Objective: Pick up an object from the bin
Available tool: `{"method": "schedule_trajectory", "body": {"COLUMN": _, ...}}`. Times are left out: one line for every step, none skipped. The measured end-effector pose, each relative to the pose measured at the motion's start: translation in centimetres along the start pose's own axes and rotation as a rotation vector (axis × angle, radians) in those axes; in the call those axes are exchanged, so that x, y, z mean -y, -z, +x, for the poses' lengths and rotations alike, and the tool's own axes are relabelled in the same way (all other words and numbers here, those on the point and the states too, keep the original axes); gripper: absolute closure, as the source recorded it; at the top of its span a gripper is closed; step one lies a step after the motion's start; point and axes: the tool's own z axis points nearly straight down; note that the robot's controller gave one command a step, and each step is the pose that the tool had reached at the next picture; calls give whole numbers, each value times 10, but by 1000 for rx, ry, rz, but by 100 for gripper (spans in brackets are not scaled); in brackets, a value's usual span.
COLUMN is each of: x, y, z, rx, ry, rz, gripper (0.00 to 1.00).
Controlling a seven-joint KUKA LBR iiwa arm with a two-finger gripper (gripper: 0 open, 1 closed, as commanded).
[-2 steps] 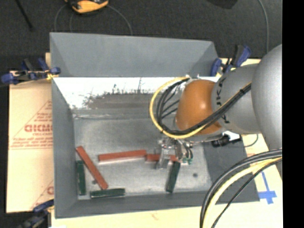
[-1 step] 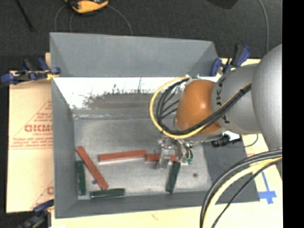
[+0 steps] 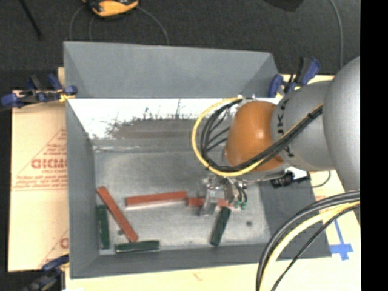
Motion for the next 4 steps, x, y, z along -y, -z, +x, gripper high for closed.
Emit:
{"method": "schedule_trajectory", "body": {"x": 1, "y": 19, "z": 1, "rx": -5, "ry": 1, "rz": 0, "gripper": 100}}
{"method": "schedule_trajectory", "body": {"x": 0, "y": 36, "z": 0, "rx": 0, "ry": 1, "rz": 0, "gripper": 100}}
{"method": "schedule_trajectory", "body": {"x": 0, "y": 47, "z": -2, "rx": 6, "ry": 2, "rz": -1, "gripper": 100}}
{"method": "schedule_trajectory", "body": {"x": 1, "y": 55, "z": -1, "rx": -1, "ry": 3, "rz": -1, "gripper": 100}}
